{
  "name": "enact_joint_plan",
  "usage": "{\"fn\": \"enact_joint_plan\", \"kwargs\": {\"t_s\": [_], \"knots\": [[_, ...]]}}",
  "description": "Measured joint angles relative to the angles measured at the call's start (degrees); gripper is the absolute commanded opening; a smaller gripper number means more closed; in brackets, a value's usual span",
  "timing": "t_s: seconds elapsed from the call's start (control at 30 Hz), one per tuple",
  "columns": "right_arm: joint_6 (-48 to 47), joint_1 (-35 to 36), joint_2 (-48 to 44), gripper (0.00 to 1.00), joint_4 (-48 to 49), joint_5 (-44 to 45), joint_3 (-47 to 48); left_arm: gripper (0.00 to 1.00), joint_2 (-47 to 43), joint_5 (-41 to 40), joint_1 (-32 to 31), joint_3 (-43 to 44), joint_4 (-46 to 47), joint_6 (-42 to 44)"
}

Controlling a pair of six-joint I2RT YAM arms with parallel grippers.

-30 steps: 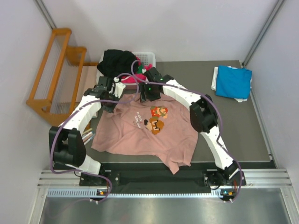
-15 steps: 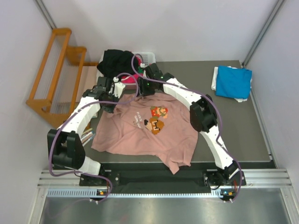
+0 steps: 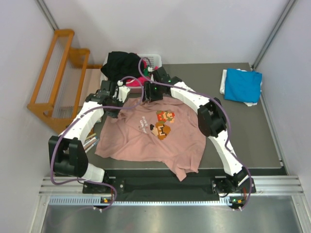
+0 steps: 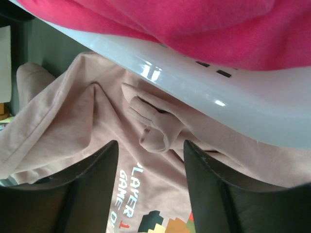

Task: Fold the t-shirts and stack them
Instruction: Flatten the tshirt out

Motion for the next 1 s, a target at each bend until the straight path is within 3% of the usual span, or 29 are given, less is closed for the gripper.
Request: {"fn": "enact_joint_plan", "kwargs": {"t_s": [0.47, 0.8, 1.0], "knots": [[0.76, -0.59, 0.07, 0.44, 1.44, -0.2, -0.7, 0.0, -0.28, -0.22, 0.0, -0.66, 0.04, 0.02], [1.88, -2.4, 2.84, 0.44, 2.34, -1.22, -0.74, 0.0, -0.28, -0.22, 0.0, -0.63, 0.02, 0.04], [2.1, -2.49, 2.84, 0.32, 2.45, -1.36, -0.76, 0.0, -0.28, -0.22, 0.0, -0.63, 0.02, 0.02]]}}
